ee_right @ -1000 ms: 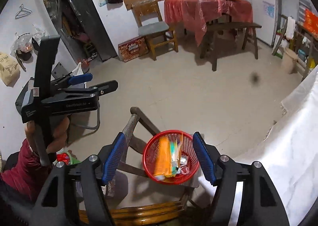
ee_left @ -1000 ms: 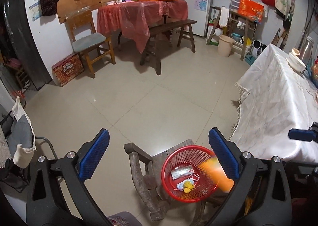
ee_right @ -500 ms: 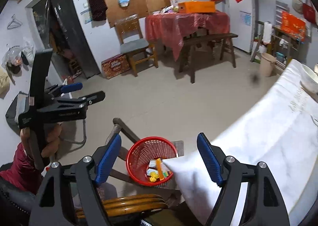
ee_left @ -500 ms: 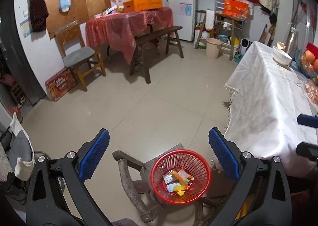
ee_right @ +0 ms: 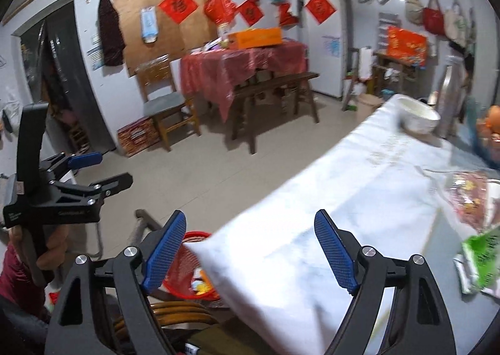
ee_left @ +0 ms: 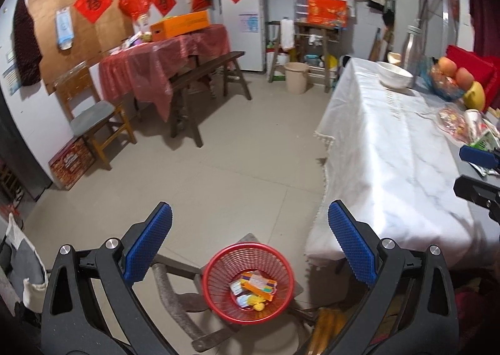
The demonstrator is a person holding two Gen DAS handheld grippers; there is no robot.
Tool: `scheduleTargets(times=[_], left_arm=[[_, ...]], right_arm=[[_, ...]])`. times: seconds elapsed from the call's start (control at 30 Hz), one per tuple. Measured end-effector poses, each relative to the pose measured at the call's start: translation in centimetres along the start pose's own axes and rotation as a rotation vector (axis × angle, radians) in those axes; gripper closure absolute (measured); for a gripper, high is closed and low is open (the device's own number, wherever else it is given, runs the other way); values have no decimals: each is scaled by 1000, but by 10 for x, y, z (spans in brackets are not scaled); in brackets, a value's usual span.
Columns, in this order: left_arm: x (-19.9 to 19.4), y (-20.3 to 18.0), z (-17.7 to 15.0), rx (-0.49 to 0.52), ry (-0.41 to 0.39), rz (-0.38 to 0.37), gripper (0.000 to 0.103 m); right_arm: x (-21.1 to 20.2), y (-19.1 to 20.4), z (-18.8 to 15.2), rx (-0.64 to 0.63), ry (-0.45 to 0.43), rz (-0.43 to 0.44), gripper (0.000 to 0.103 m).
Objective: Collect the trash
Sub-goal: 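Move both tools back toward the green tea carton and wrappers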
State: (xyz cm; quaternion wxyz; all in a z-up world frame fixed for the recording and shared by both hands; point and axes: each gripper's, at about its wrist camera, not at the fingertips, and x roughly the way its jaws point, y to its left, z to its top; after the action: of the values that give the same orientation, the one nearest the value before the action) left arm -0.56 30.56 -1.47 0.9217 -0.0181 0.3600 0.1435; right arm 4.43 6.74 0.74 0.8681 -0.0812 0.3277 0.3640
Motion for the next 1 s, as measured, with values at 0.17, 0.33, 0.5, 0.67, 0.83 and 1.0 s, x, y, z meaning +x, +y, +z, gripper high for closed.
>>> scheduleTargets(times=[0.17, 0.33, 0.5, 0.67, 0.83, 1.0], left_arm=[[-1, -35, 7, 34, -9, -49, 7], [-6, -69, 13, 65, -22, -99, 7], [-12, -107, 20, 85, -39, -156, 7], [-10, -145, 26, 106, -22, -220, 7], [-2, -192, 29, 164, -1, -262, 7], [14, -226, 32, 170, 41, -336, 7]], right_arm=[[-19, -23, -9, 27, -50, -68, 16], [-37, -50, -20, 66, -89, -118, 15], [-55, -78, -34, 124, -121, -149, 15], [-77, -118, -50, 188, -158, -197, 14], [-106, -173, -67, 284, -211, -262, 11], [-128, -224, -87, 377, -244, -358, 9]])
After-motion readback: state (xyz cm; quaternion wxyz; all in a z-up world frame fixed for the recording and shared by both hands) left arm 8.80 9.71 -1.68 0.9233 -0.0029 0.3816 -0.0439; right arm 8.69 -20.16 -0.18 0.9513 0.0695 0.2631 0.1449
